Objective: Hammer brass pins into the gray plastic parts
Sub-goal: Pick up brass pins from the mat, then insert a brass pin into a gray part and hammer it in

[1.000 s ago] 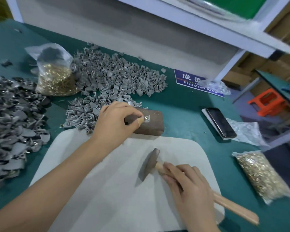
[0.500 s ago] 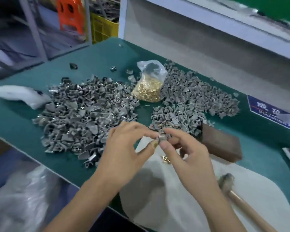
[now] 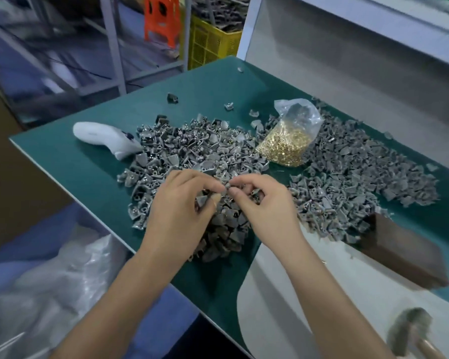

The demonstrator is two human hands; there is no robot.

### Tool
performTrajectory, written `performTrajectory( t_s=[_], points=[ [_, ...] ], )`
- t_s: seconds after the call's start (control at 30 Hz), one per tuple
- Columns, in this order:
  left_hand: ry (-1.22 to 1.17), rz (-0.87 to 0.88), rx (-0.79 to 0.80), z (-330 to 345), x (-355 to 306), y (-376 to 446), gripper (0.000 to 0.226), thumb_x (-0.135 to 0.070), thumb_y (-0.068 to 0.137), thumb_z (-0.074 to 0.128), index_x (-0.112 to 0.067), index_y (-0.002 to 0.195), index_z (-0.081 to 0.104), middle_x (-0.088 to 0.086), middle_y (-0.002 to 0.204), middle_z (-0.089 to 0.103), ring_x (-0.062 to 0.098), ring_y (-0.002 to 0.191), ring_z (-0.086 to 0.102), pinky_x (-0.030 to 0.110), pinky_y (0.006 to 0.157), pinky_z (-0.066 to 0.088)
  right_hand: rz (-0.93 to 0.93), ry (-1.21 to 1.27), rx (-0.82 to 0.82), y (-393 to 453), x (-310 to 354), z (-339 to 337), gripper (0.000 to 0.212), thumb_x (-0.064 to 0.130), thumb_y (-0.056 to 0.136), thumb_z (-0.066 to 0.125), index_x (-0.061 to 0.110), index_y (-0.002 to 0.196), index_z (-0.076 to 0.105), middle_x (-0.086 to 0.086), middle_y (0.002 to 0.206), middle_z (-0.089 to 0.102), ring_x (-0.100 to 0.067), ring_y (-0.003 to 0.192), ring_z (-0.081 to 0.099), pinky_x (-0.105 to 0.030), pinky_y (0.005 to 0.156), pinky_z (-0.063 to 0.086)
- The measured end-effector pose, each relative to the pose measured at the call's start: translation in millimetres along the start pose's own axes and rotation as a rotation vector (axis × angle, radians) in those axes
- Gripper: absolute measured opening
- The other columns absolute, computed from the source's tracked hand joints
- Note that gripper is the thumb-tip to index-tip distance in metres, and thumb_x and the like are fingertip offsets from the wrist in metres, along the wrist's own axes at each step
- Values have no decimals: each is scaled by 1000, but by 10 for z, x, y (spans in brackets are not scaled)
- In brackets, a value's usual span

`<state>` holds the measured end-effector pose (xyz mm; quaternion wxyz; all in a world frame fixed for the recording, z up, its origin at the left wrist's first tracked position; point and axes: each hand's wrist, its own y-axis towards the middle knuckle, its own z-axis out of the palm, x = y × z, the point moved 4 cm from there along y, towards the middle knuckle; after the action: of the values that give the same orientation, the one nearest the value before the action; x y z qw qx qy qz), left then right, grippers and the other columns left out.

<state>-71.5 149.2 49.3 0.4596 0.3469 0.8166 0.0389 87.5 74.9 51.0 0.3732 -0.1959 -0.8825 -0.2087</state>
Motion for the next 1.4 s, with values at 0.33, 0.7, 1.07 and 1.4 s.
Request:
performTrajectory(
  t_s=[0.33,0.7,1.07,1.4],
  points=[
    [-229,130,140,346,-377,-103,6,-34,98,66,-32,99,71,-22,103,66,2,106,58,25,89,47,91,-15,-19,-398,-417,-806,13,28,98,68,38,101,76,24,93,72,1,87,66,-12,72,45],
    [-238,119,375,1074,-796,-353,20,-44,100,55,-34,98,71,-25,98,65,2,102,58,19,81,43,280,-289,82,-1348,-869,-1517,12,29,90,75,38,98,76,27,83,64,-9,71,57,-28,66,50],
    [-134,36,375,1316,-803,-306,10,-32,97,64,-37,103,71,-23,105,66,1,92,62,33,83,56,163,-487,31,-1313,-810,-1260,10,44,89,72,36,95,73,17,89,63,-6,94,57,-30,69,39],
    [292,244,414,1480,-1025,30,38,-15,97,58,-34,129,66,-7,118,58,19,108,57,41,82,51,164,-550,45,-1320,-845,-1351,19,47,95,64,30,89,68,11,92,60,-14,93,59,-32,66,36]
  ],
)
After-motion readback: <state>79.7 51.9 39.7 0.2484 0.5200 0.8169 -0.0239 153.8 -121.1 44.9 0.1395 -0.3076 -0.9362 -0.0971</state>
